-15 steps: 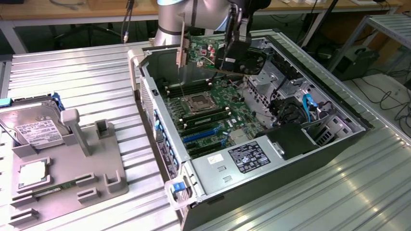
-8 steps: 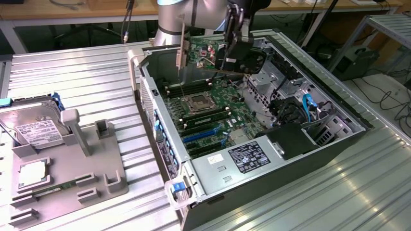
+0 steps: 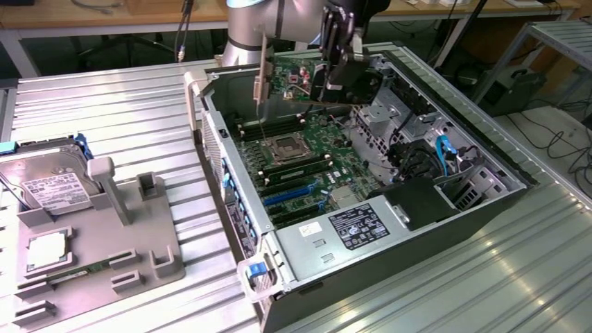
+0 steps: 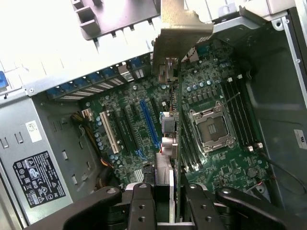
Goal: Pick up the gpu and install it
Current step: 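Insert the gpu into the slot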
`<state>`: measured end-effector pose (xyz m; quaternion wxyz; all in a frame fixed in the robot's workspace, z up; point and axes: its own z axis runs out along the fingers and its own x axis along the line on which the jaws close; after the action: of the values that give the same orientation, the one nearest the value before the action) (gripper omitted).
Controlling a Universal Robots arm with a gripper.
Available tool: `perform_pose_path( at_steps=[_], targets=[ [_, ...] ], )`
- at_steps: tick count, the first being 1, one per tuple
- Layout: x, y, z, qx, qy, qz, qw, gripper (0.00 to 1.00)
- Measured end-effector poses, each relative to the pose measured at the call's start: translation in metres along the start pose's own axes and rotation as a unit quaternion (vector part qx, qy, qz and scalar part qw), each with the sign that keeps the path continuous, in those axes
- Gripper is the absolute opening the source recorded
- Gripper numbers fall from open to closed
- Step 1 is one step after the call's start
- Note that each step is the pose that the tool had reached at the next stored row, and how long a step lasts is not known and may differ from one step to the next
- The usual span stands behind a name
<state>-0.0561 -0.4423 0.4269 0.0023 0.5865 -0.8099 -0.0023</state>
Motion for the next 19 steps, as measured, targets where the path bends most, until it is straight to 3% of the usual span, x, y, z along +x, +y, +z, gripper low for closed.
perform_pose_path(
  at_steps=[6,11,19],
  targets=[
    [0.0000,0.0000,0.0000,0.0001,0.0002,-0.036,0.9994,0.28],
    [0.0000,0.0000,0.0000,0.0001,0.0004,-0.064,0.9980,0.28],
    [0.0000,0.0000,0.0000,0.0001,0.0007,-0.113,0.9936,0.28]
  ],
)
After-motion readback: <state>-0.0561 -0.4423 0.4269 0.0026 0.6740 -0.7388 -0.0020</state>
